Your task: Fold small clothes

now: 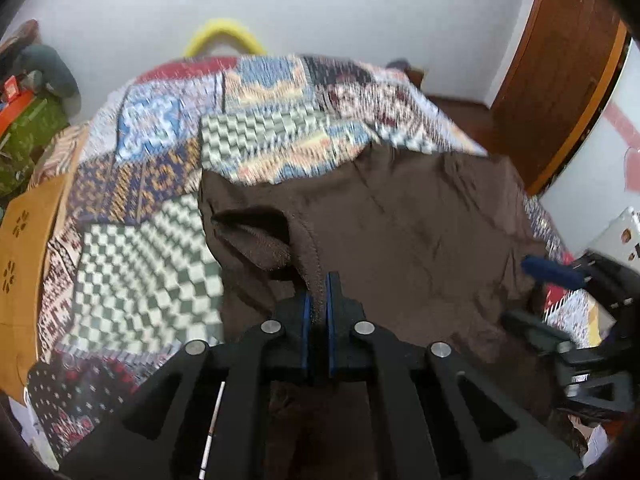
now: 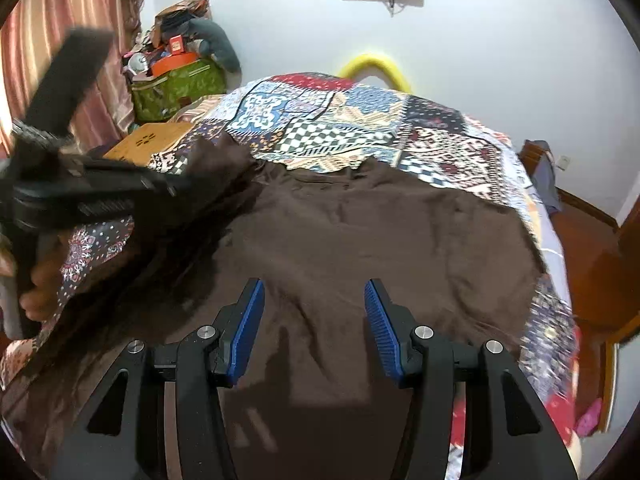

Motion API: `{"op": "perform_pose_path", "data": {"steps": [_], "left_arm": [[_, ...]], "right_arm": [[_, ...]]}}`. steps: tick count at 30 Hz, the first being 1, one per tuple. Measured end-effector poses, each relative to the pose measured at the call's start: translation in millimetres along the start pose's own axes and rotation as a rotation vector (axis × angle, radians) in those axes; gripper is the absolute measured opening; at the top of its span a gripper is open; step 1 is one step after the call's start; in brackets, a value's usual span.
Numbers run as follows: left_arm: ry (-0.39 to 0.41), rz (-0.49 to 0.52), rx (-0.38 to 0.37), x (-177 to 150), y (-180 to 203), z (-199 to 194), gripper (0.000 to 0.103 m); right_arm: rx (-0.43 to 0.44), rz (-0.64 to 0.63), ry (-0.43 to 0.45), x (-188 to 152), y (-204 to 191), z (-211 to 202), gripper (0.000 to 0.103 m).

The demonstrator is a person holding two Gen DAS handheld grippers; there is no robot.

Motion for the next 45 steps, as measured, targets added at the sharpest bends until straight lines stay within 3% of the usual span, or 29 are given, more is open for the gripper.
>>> {"op": "perform_pose_path", "data": {"steps": [3, 5, 8, 13, 20, 28, 30, 32, 33, 38, 45], "left_arm": [[0.0, 0.011, -0.023, -7.7, 9.4, -6.0, 0.014], [0.019, 0.029, -0.034, -10.0, 13.3, -18.9, 0.03], [0.073, 0.06, 0.021, -10.2, 11.7, -44.3, 0.047], [0.118, -0.002, 0.075, -11.2, -24.9, -64.4, 0.059], [0.042, -0.102, 0.06, -37.8, -68.5, -32.2, 0.059], [-0.017, -0.098, 0.004, -47.9, -65.2, 15.1, 0.06], [-0.026, -0.1, -0.005, -47.5, -65.9, 24.2, 0.059], [-0.024, -0.106, -0.009, -47.8, -67.7, 29.0, 0.059], [-0.027, -0.105, 0.005, -49.5, -69.8, 31.7, 0.059], [-0.036, -0.099, 0.095, -58.1, -85.7, 35.5, 0.053], [-0.051, -0.123, 0.126, -65.4, -97.1, 32.7, 0.053]], "right_arm": [[-0.004, 0.01, 0.003, -2.2, 6.9, -9.9, 0.048], [-0.001, 0.014, 0.005, -3.3, 8.9, -14.5, 0.048], [0.004, 0.018, 0.007, -2.1, 6.9, -17.2, 0.048], [0.044, 0.021, 0.008, 5.0, -6.2, -15.6, 0.048], [0.098, 0.007, -0.02, 18.8, -31.9, 15.5, 0.053], [0.102, 0.063, -0.085, 43.9, -24.6, 86.7, 0.053], [0.113, 0.095, -0.104, 47.3, -19.9, 99.8, 0.043], [0.122, 0.118, -0.129, 48.6, -17.8, 111.7, 0.012], [0.125, 0.122, -0.137, 48.0, -17.7, 114.8, 0.007], [0.102, 0.066, -0.091, 46.4, -20.0, 110.2, 0.003], [0.061, 0.052, -0.109, 39.4, -9.4, 110.3, 0.003]]}}
Point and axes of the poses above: each gripper's, at about its wrist camera, not at the fingertips, and z roughly the way its jaws point, y to its right, x to its top, the point moved 6 cm from there along z, roughly the way its jaws point, and after that the axes turned 6 degrees about z, right-handed, at the moved point
